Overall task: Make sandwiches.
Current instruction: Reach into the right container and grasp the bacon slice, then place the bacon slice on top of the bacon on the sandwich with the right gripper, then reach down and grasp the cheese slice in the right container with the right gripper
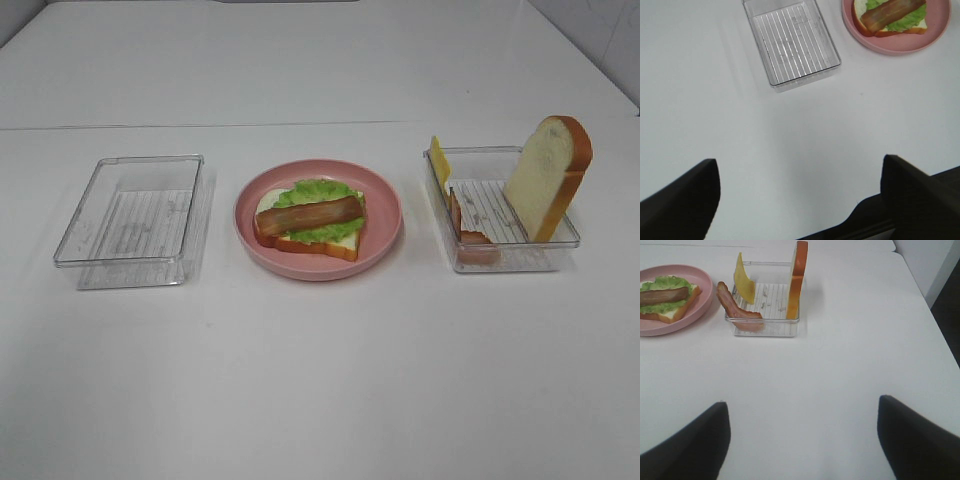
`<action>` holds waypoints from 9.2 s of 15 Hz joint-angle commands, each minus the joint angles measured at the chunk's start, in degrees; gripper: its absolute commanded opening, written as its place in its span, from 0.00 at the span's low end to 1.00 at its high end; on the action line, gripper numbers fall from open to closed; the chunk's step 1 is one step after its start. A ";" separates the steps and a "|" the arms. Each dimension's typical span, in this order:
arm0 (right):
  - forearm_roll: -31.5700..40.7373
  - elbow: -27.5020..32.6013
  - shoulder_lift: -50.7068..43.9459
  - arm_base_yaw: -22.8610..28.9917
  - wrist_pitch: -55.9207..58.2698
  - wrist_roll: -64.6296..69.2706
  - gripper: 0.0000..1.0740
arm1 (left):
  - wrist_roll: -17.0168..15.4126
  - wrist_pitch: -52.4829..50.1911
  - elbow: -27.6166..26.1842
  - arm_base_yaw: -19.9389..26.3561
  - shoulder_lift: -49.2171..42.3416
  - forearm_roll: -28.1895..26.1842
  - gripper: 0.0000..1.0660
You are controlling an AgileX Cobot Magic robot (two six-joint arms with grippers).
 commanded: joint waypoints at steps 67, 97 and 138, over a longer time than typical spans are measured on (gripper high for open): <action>13.46 -66.63 123.53 11.46 6.13 -0.11 0.00 | 3.72 -9.68 33.69 0.00 -49.90 0.57 0.78; 36.33 -72.77 127.54 22.63 -12.32 -5.61 0.00 | 3.72 -9.68 33.69 0.00 -49.96 0.57 0.78; -0.74 -82.56 132.12 14.15 -4.47 5.90 0.54 | 3.72 -9.68 33.69 0.00 -49.96 0.57 0.78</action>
